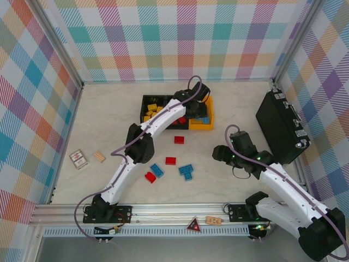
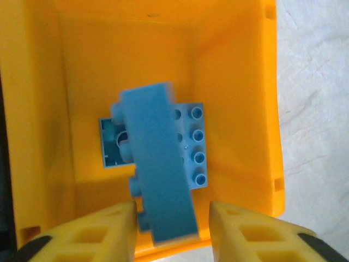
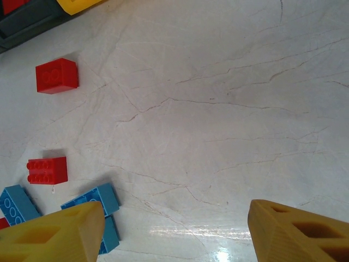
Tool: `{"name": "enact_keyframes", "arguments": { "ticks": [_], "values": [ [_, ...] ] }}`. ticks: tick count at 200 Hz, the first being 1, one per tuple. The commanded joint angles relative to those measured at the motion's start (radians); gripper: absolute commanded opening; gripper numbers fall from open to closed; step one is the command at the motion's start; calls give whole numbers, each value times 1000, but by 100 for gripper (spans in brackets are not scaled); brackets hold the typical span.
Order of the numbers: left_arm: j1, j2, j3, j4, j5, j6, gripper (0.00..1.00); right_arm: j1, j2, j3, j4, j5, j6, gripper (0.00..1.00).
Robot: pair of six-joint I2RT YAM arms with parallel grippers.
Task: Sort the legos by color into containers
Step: Place the lego in the container.
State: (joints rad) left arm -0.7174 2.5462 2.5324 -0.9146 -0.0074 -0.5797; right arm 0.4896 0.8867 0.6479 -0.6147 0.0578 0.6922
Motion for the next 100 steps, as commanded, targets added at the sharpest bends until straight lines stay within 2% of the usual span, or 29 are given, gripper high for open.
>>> {"name": "enact_keyframes", "arguments": {
  "ticks": [1, 46, 74, 100],
  "values": [
    [9, -16, 30, -9, 22, 9, 52, -8, -8, -8, -7, -19, 2, 70],
    [0, -91, 6, -8, 44, 16, 53, -8, -5, -6, -1, -27, 6, 70],
    [-23, -214, -122, 35, 46, 33, 54, -8, -5, 4, -10, -29, 2, 70],
    [-33, -357, -308, 89, 58, 36, 54, -7, 3, 16, -11, -42, -3, 70]
  ]
}}
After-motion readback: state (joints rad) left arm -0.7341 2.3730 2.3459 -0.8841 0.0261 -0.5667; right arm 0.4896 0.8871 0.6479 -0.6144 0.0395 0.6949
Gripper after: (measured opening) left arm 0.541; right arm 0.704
